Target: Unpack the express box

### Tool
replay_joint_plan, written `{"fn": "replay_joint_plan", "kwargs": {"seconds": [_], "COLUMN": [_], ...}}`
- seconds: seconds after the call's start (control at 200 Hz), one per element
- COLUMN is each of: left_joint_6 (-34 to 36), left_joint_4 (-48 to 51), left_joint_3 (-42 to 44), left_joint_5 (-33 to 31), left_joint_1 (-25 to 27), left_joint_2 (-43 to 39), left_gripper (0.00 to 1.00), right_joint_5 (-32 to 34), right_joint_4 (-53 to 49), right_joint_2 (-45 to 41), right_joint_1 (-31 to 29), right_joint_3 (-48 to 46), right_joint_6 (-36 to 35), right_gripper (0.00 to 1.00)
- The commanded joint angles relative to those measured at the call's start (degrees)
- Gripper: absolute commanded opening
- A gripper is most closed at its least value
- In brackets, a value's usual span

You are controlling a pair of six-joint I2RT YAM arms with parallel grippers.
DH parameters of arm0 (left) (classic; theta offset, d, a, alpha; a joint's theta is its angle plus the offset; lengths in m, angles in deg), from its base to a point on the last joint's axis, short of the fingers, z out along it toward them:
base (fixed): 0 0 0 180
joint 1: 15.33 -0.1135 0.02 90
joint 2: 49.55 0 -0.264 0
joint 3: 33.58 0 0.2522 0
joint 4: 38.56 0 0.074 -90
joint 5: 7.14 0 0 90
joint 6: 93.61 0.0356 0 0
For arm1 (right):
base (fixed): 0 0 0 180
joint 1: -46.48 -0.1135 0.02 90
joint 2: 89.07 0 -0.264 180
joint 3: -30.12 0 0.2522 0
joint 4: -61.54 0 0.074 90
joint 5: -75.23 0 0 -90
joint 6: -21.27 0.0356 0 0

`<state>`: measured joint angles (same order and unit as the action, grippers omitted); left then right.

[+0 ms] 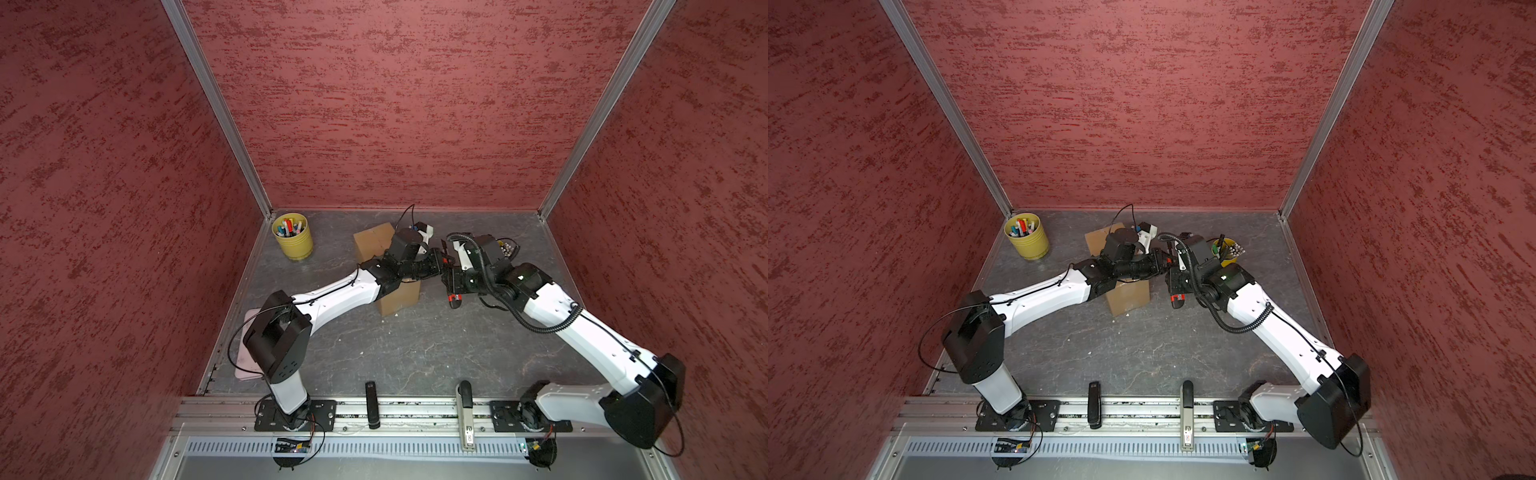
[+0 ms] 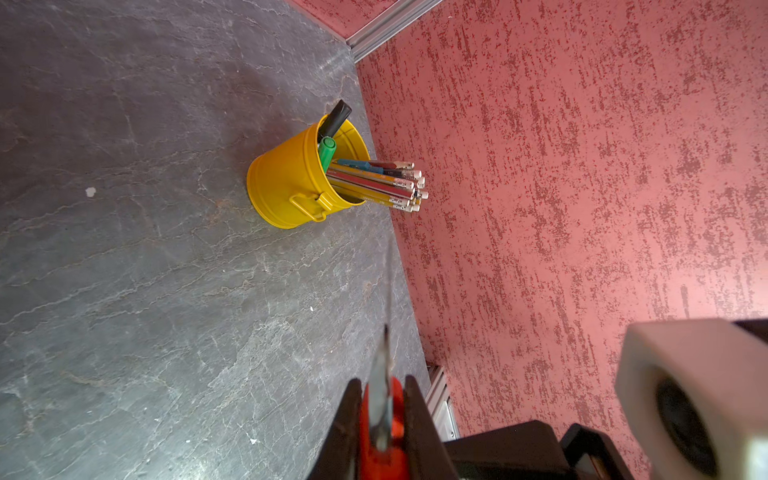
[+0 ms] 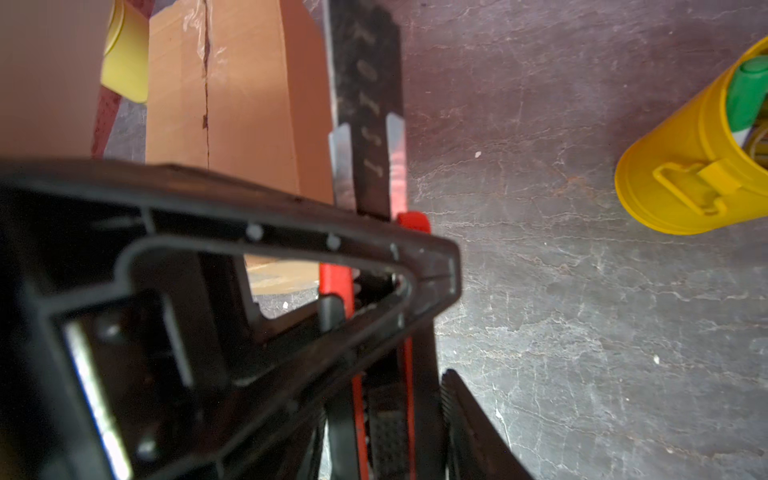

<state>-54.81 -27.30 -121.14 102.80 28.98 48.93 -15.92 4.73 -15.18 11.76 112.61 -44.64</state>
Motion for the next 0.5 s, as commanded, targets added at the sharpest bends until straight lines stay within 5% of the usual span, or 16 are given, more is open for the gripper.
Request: {"fn": "replay_joint_plan", "kwargs": {"seconds": [0.0,0.271,0.496], "left_joint_6": [-1.0,-1.3,1.2], "left_joint_4": [-3.3,-3.4,0.2], "left_joint_3": [1.1,2.5,4.1], "left_joint_5": [2.0,1.3,-2.5], "left_joint_1": [0.7,0.9,2.0], "left_joint_2": [-1.0,-1.4,-5.0], "left_gripper": [0.08,0.11,0.47], "right_joint_5": [-0.2,-2.0,-2.4], "right_joint_4": [4.9,5.1,-1.4], "right_joint_2": [-0.2,-0.9,-1.8], "right_joint_1": [-0.3,-0.3,-0.9], "right_joint_3": [1.3,0.0,1.2], "right_joint_6": [-0.1,0.0,0.6], "right_gripper": [0.4,0.1,0.02]}}
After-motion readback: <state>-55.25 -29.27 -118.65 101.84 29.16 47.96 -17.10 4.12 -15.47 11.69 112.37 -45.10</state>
